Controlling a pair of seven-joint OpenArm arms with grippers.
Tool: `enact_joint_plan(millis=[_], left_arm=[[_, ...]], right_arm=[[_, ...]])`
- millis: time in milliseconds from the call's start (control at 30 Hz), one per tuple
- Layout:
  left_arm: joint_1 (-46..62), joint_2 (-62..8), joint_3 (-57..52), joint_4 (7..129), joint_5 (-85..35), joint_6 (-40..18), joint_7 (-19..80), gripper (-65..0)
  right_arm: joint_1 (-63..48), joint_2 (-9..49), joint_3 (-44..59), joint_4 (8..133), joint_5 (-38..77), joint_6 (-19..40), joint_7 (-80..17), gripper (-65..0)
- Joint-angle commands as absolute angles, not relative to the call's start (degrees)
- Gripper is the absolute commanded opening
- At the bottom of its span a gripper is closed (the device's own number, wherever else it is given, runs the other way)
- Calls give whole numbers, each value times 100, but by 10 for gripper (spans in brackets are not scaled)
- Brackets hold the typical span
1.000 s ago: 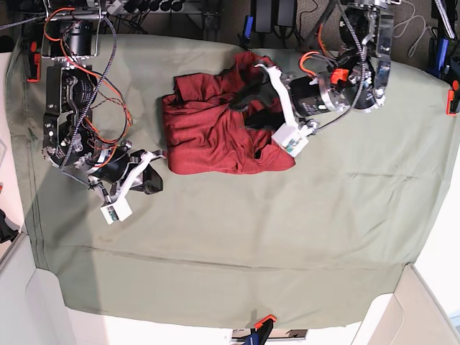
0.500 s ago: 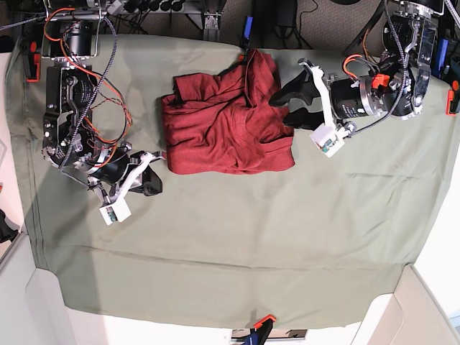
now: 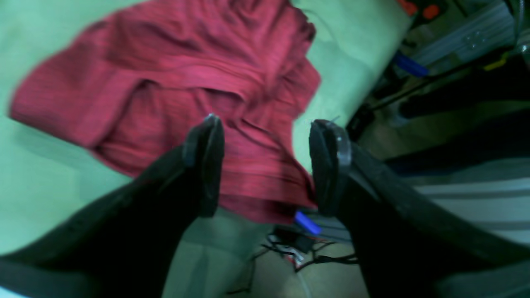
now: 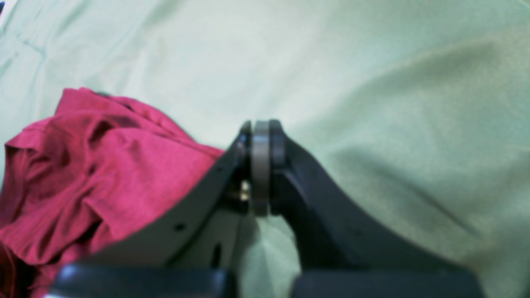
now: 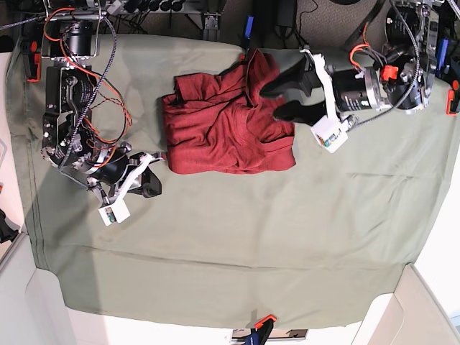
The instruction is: Fold the T-shirt properly
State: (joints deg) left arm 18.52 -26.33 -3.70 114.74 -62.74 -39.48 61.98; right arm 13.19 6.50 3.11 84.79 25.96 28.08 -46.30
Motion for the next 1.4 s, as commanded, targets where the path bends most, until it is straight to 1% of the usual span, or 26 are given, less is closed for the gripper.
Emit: enact_joint_plan(millis=[0,167,333,367,400,467,500,567,733,867,1100,1233,1367], left_arm=[[1839,-2672,-414,11566,-6405,-4000,6088,-296],[2106,-2545,-318,11734,-6403,-4000,6208,-296],[2300,-2558,268,11891,-6025,-4000,6431,-299],[2305,-2558,379,11891,-5918,-4000,6414,-321],[2305,-2558,482,11891,-5791,-4000,6396,-357],[2305,-2558,617,11891,-5443,-4000,6219,-468],[2305,-2558,648,11891,-5240,-4000,6093,-513],[2303,-2561,646,11891,-4880,-4000,5857,-561],[2305,-2558,646,11883,-4460,-4000,5699,-643],[2305,-2558,646,11828,-4331,-4000,5664,-650],[2300,-2561,646,11461,-3822,-4000,5245,-650],[2305,-2561,663,11150,-3854,-4000,5253,-650],[2285,-2593,668,11190,-3900,-4000,5253,-650]], right_arm=[[1459,663,327,8576,2700,2853,-4475,-650],[1457,646,325,8569,2698,2856,-4383,-650],[1457,624,325,8565,2652,2853,-4353,-650],[1457,617,327,8565,2652,2856,-4353,-650],[1457,615,325,8565,2655,2856,-4353,-650],[1455,589,325,8565,2637,2853,-4355,-650],[1455,572,325,8565,2633,2853,-4364,-650],[1446,554,325,8565,2635,2853,-4379,-650],[1444,554,325,8565,2635,2853,-4412,-650],[1444,554,325,8565,2637,2853,-4410,-650],[1476,552,325,8493,2637,2853,-4327,-650],[1476,554,325,8468,2637,2853,-4329,-650],[1472,554,325,8468,2633,2853,-4331,-650]])
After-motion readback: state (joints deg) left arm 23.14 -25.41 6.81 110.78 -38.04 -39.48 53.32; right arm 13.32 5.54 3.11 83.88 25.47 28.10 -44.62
